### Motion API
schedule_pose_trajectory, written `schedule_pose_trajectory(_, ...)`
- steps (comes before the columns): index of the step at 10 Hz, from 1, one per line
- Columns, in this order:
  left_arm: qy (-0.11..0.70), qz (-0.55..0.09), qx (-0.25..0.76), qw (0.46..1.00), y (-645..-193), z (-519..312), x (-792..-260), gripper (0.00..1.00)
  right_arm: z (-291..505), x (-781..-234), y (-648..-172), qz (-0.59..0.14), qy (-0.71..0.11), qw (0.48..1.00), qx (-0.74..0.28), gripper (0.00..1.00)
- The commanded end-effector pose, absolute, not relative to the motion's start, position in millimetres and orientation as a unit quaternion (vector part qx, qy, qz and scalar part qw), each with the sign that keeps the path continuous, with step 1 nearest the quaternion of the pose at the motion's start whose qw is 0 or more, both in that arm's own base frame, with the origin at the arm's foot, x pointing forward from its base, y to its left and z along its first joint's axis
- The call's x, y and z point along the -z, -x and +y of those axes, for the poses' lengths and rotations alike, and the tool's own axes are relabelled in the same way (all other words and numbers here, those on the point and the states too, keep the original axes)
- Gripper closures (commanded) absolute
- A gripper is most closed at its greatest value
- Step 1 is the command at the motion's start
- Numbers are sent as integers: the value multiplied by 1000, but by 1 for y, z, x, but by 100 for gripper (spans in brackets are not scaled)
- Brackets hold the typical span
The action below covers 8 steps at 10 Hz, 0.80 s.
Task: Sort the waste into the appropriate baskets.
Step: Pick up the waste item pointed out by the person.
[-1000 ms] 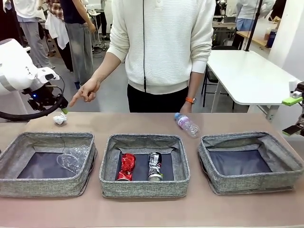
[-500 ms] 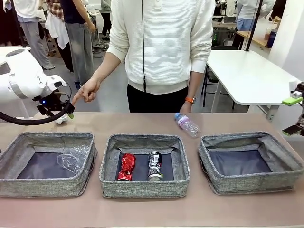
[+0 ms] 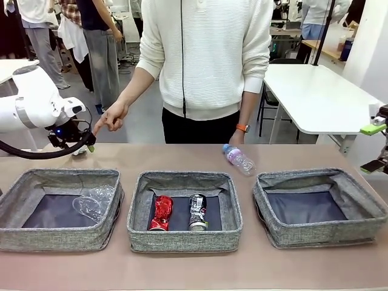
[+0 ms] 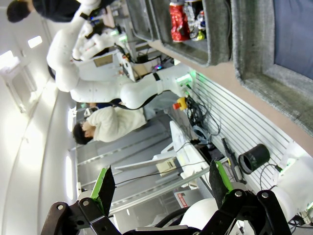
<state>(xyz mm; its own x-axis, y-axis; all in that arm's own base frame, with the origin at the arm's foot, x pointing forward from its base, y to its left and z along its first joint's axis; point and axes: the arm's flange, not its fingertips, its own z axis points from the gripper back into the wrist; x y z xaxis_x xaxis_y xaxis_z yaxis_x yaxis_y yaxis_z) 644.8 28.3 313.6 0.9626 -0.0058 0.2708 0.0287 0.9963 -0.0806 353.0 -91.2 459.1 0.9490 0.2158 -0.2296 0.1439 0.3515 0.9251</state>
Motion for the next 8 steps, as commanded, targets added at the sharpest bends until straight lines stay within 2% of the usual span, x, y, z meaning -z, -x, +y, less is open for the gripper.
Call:
schedule_pose_trajectory(1, 24, -133, -13, 991, -653, 26, -313, 0, -90, -463, -353, 160, -571, 805, -17, 0)
schedule_pose_trajectory(6, -3, -107, -45, 993, -659, 25, -309, 0, -90, -463, -353, 160, -571, 805, -17, 0)
schedule_pose_trajectory(7, -16, -98, -39, 994, -659, 24, -308, 52, -90, -463, -353, 160, -571, 805, -17, 0)
schedule_pose_trajectory(8, -27, -92, -39, 995, -660, 23, -308, 58, -90, -463, -353, 160, -571, 805, -17, 0)
